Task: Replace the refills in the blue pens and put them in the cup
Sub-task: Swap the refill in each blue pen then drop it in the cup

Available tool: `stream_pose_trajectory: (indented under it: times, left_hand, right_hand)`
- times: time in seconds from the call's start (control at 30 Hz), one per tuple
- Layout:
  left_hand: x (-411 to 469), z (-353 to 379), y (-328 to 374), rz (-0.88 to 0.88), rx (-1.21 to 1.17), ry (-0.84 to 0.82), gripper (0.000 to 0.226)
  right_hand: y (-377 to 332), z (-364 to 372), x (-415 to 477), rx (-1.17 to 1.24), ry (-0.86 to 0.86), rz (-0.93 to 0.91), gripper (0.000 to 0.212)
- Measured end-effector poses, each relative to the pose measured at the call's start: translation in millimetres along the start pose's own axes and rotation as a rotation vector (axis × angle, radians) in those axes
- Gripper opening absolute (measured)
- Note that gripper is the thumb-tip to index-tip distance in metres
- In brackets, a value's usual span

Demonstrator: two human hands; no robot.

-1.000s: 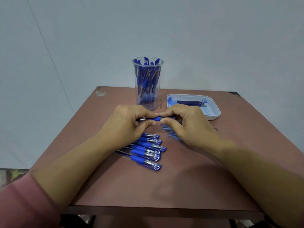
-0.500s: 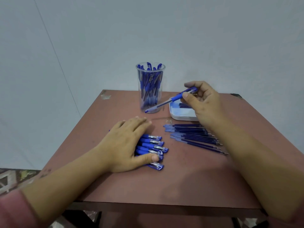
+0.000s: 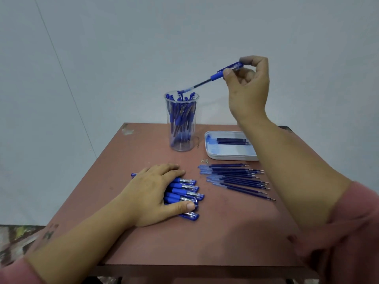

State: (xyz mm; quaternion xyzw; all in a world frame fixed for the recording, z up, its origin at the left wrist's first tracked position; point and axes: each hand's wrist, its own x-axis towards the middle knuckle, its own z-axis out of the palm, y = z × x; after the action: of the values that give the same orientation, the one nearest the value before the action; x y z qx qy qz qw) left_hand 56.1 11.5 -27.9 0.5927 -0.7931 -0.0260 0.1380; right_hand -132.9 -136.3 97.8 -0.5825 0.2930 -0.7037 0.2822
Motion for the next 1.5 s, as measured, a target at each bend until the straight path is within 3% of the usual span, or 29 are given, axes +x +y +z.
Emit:
stream_pose_trajectory:
  times: [0.27,0.53,0.63,0.7,0.83,0.97,1.13,1.3,1.4,1.5]
  left_hand:
    - [1,1,-3,0.006,-0.014,0.005,0.095]
    - [2,1,-4,0.004,-0.013,0.002,0.096]
    - [2,1,-4,0.007,-0.016,0.0,0.096]
    - [2,1,-4,0.01,-0.018,0.005,0.096]
    - [2,1,-3,0.013,-0.021,0.011,0.096]
    - [2,1,-3,0.011,-0.01,0.017,0.095]
    - [2,0,-1,0.017,-0.006,0.018,0.096]
    - [2,-4,0,0.033,-0.017,0.04,0.09]
    - [9,-10,-1,0.048,-0.029,0.12,0.071]
    - [20,-21,-1,0.046,-0.147,0.212,0.046]
  right_hand:
    - [31,31,-8,-0.377,-0.336,-0.14,0.012]
    - [38,19,-20,-0.805,-0.578,-0.188,0.041]
    - [29,3,-31,-0.744,-0.572,-0.209,0.042]
    - [25,-12,-45,-0.686,-0.621,-0.2,0.032]
    - [22,-44,-79,-0.67,-0.905,-0.106,0.013]
    - [33,-47,-99,-0.738,-1.089,-0.062,0.013]
    - [38,-34,-106,-0.803,-1.116,-0.06,0.019]
    - [37,-31,-105,-0.752,-1.053,0.001,0.004]
    - [33,-36,-100,-0.62,-0.932,0.096,0.005]
    - [28,-42,-95,-0.552,-0.852,0.061,0.004]
